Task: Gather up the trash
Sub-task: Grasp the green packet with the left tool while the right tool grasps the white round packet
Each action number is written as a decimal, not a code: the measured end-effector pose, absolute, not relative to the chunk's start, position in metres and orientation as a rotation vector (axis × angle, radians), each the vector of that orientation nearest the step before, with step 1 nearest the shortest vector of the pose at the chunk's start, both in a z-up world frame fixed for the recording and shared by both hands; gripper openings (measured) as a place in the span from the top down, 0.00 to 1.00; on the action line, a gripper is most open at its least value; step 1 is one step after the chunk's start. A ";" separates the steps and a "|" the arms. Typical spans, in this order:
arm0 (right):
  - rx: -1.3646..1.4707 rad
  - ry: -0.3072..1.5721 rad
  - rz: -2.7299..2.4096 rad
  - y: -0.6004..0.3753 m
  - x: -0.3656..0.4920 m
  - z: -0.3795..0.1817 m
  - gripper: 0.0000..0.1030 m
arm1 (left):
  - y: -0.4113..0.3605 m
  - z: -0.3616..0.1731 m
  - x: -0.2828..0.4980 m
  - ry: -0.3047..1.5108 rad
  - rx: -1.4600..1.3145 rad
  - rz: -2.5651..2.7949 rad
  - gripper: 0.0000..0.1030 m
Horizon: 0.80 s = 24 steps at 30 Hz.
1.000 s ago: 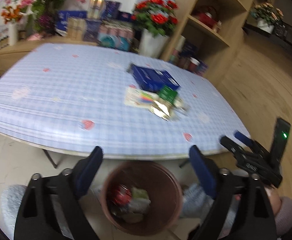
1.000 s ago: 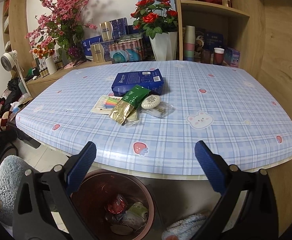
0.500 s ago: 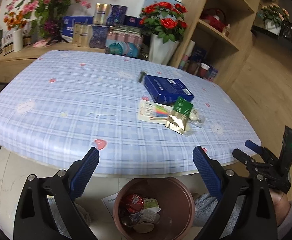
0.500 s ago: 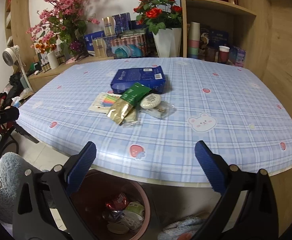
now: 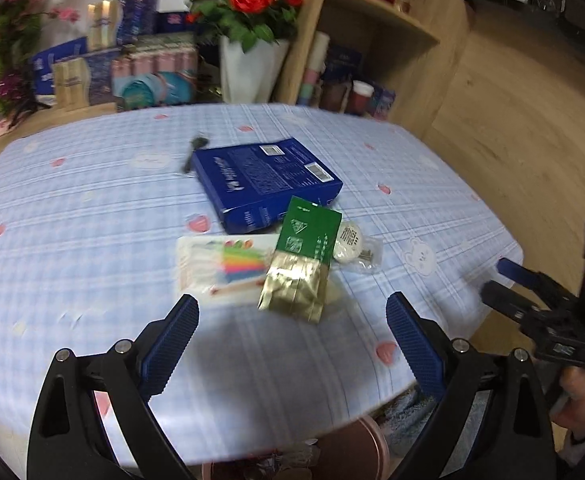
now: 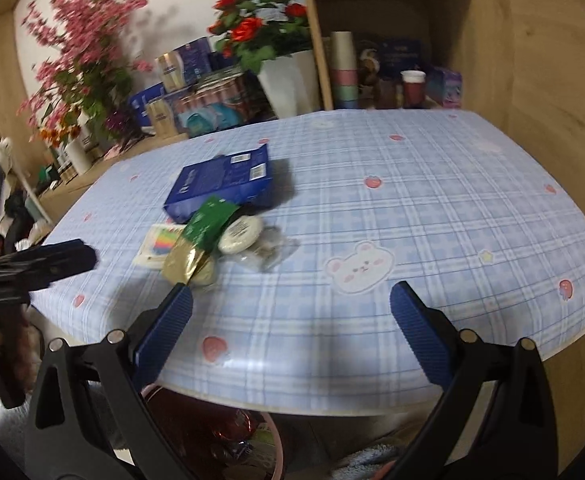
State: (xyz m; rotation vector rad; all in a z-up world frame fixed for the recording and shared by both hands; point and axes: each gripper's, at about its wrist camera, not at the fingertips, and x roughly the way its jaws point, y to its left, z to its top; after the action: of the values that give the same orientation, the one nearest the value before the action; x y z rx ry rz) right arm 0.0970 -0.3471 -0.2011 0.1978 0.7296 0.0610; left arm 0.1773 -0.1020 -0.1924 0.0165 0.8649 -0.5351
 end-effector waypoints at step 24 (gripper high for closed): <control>0.144 0.819 0.062 -0.355 0.146 -0.223 0.05 | -0.141 -0.221 0.232 0.919 0.100 -0.577 0.73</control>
State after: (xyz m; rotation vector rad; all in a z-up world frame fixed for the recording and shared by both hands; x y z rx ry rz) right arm 0.1462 -0.3547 -0.2227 0.1443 0.8192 0.0620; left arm 0.2319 -0.1410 -0.2212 0.0997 0.9191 -0.5767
